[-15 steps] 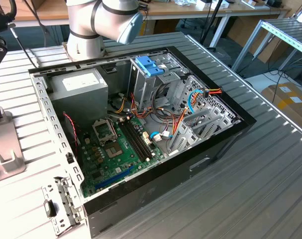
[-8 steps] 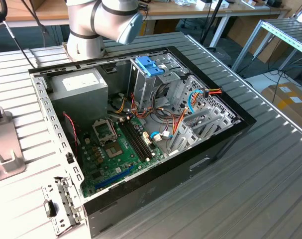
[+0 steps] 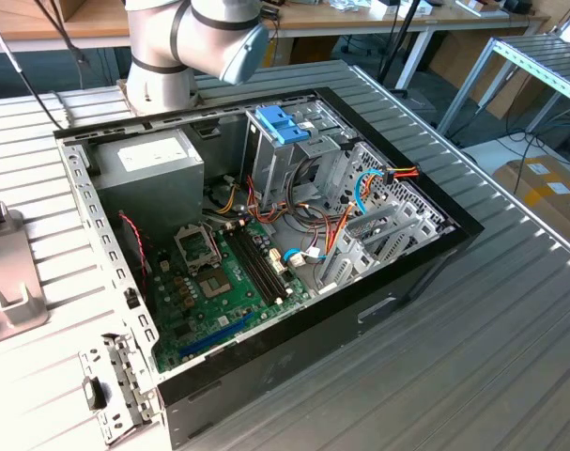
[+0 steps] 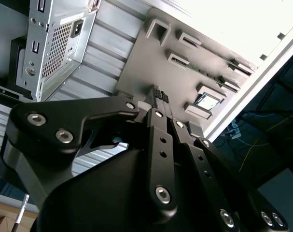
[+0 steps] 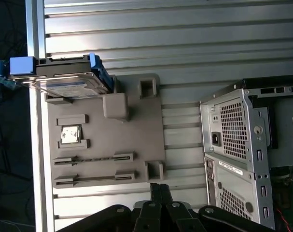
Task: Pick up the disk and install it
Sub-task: 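Reach for the disk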
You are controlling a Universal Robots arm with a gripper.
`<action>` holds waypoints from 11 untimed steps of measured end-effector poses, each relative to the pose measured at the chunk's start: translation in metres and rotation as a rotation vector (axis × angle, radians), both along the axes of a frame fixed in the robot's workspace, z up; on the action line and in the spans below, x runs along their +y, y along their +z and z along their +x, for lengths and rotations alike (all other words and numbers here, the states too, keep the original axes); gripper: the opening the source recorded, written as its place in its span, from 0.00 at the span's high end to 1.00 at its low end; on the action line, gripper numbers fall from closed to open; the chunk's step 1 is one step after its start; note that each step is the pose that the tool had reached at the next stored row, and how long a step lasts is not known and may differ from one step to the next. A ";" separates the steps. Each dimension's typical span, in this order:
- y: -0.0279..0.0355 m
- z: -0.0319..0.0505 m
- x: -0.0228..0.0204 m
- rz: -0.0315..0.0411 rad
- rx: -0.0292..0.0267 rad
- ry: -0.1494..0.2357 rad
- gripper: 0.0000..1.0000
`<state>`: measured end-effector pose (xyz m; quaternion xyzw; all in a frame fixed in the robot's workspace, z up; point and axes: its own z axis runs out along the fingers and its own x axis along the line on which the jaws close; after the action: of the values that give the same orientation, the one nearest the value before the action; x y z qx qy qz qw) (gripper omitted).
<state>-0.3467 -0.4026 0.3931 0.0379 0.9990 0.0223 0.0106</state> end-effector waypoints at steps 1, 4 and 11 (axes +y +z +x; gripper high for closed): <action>0.0000 -0.0011 0.0000 -0.0001 0.0000 0.000 0.89; -0.0001 -0.0040 0.0000 0.0000 -0.0001 0.000 0.89; -0.0001 -0.0133 0.0000 0.0000 0.0000 0.000 0.89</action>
<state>-0.3600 -0.4026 0.3930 0.0379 0.9990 0.0223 0.0106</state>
